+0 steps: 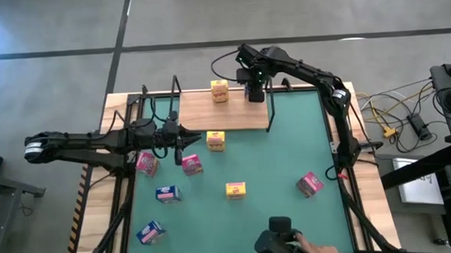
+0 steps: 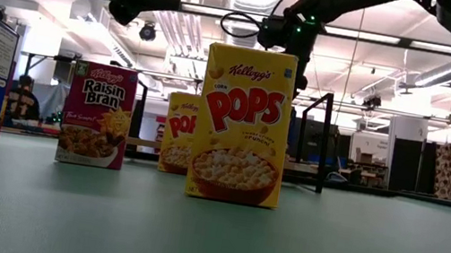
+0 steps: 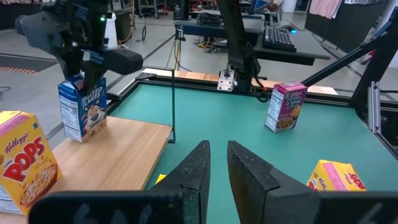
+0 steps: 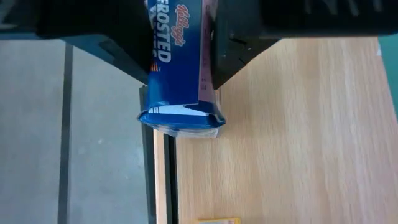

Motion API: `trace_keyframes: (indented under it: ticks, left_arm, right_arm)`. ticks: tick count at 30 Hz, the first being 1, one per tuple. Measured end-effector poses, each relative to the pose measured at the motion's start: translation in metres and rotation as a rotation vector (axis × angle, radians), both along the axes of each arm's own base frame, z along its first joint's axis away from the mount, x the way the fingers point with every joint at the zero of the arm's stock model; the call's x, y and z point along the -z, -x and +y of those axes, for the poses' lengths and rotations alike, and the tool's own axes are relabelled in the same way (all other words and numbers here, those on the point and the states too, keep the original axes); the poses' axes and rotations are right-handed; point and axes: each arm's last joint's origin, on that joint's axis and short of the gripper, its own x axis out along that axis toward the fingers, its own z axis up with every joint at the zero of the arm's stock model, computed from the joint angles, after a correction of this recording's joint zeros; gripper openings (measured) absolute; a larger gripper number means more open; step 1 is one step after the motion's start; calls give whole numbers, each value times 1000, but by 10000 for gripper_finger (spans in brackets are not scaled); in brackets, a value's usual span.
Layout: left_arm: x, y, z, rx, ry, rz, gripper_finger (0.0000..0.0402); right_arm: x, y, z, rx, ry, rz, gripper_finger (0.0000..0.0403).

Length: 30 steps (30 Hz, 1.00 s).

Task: Stack cereal on shelf
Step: Put the right blue cereal box on the shelf, then adjust the yellow cereal box on the shelf

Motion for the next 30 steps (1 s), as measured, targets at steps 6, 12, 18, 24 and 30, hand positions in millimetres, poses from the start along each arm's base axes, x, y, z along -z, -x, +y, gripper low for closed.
trace_keyframes:
  ticks: [6,12,18,24,30]
  left_arm:
    - [0,0,0,0,0,-1,37]
    - [-1,0,0,0,-1,-8,37]
    - [-1,0,0,0,-1,-8,37]
    - [-1,0,0,0,-1,-9,37]
    - [-1,0,0,-2,5,-18,37]
  right_arm:
    - [3,-1,-1,11,13,19,175]
    - [-6,3,1,15,31,5,187]
    - [-19,8,5,21,55,-23,187]
    - [-46,18,16,64,91,-88,187]
    - [-75,29,46,55,-40,-232,187]
